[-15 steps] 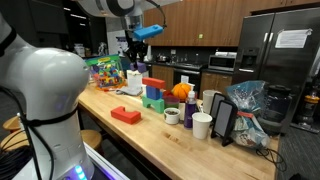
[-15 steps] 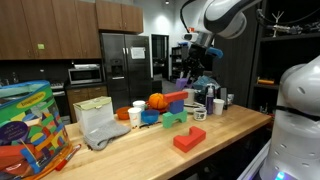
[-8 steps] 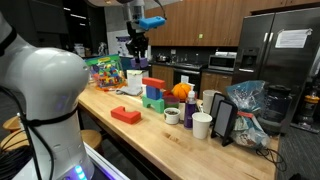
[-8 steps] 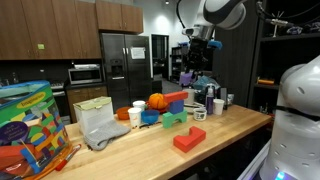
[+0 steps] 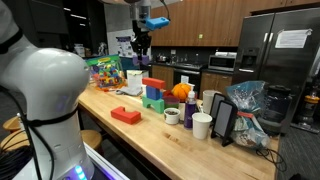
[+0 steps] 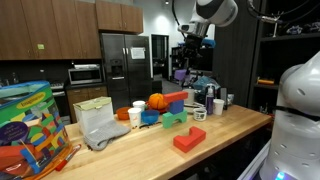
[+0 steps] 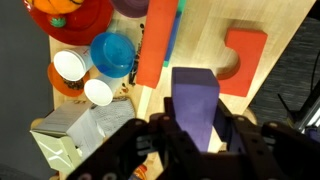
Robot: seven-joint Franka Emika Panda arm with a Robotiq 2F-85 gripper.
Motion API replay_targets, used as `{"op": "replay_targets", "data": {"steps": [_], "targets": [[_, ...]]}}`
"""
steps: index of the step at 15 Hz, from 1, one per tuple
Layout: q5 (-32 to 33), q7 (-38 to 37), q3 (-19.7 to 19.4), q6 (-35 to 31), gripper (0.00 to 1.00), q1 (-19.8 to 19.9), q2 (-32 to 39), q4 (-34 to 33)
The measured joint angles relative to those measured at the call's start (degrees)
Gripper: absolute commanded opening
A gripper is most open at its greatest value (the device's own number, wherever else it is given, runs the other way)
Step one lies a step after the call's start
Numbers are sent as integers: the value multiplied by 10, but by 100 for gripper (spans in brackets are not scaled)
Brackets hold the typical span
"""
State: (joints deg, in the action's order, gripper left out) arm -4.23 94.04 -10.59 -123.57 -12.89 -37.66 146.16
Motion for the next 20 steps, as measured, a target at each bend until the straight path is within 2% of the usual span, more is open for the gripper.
{"op": "replay_targets", "data": {"steps": [4,14,20], "targets": [[-29,7,-1,-1,15,1,49,-27],[-42,7,0,-2,15,21,150,-81],[-85,18,0,2,15,32,194,-105]]}}
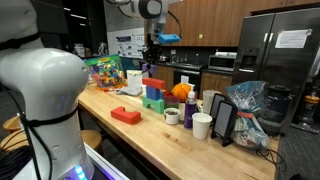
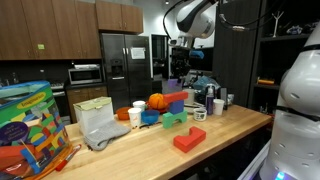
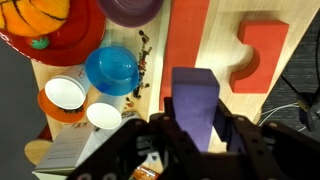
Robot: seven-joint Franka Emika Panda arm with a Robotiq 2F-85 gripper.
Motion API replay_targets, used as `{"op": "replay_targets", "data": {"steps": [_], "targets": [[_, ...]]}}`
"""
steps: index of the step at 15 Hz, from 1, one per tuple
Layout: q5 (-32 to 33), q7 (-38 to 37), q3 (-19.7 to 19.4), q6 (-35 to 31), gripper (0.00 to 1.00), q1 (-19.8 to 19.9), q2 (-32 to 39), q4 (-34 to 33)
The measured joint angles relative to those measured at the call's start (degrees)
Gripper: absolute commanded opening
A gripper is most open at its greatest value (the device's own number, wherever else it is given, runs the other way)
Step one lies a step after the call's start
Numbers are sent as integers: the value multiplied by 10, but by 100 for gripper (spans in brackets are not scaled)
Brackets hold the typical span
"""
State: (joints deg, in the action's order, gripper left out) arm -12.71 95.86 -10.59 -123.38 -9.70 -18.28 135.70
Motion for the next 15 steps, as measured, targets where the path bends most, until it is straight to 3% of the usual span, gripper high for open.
{"op": "replay_targets", "data": {"steps": [15], "targets": [[-18,7,7,23,15,38,31,-14]]}}
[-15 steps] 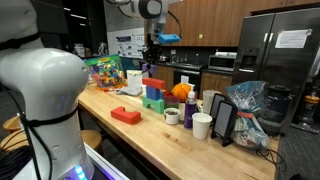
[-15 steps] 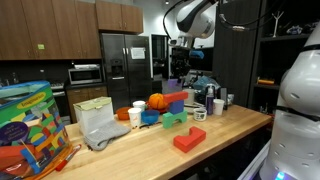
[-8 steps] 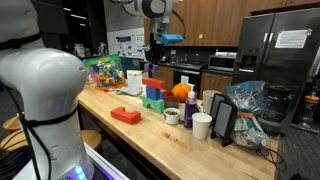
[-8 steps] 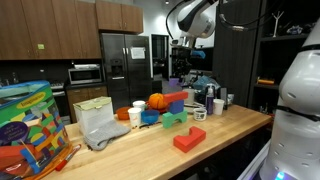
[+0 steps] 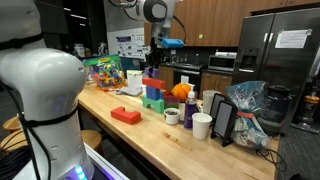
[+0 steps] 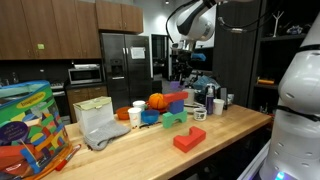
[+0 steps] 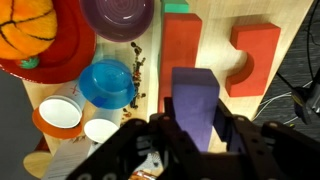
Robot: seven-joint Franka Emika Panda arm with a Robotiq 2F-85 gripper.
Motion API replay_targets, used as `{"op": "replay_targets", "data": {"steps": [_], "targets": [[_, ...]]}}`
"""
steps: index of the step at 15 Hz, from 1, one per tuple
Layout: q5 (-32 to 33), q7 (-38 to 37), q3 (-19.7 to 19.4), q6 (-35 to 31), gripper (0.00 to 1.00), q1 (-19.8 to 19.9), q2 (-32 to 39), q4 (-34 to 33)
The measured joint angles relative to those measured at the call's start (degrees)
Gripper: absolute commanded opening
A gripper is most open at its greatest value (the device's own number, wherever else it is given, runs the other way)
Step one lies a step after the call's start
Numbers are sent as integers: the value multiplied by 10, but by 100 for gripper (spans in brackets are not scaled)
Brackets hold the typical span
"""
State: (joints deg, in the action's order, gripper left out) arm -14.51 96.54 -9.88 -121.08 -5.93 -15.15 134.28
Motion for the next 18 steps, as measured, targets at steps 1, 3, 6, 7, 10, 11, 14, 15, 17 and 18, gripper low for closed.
{"op": "replay_targets", "data": {"steps": [1,3,6,7,10,11,14,15,17,18], "targets": [[0,0,0,0,15,1,4,0],[0,0,1,0,15,1,10,1],[0,0,4,0,15,3,16,3],[0,0,5,0,15,4,17,4],[0,0,9,0,15,6,17,6],[0,0,10,0,15,7,17,7],[0,0,14,-1,15,8,16,7],[0,0,15,-2,15,8,16,7],[0,0,16,-3,15,8,16,8],[0,0,16,-4,15,8,16,8]]}}
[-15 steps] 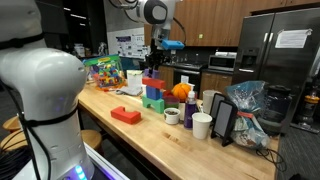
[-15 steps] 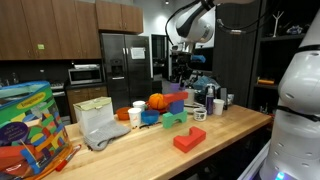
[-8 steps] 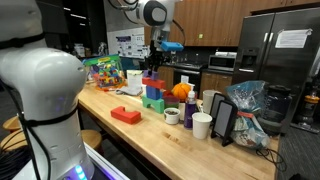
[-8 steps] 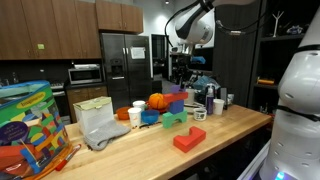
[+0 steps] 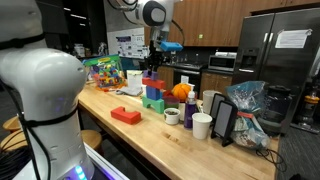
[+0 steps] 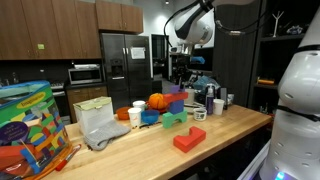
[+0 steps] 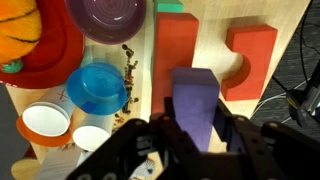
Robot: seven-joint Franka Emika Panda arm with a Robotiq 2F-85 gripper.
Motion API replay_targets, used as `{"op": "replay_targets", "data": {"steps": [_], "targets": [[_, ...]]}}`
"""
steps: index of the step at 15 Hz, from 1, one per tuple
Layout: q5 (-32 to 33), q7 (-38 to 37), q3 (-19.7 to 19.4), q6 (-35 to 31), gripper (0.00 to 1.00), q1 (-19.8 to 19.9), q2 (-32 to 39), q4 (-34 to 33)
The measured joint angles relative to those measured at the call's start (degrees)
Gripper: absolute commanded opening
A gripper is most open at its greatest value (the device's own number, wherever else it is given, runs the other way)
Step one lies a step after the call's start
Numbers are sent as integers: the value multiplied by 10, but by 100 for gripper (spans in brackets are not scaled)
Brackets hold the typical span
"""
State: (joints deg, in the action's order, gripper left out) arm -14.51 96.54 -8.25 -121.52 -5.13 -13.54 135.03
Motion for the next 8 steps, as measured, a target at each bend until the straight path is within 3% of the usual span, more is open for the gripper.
{"op": "replay_targets", "data": {"steps": [8], "targets": [[0,0,0,-26,15,3,0,3]]}}
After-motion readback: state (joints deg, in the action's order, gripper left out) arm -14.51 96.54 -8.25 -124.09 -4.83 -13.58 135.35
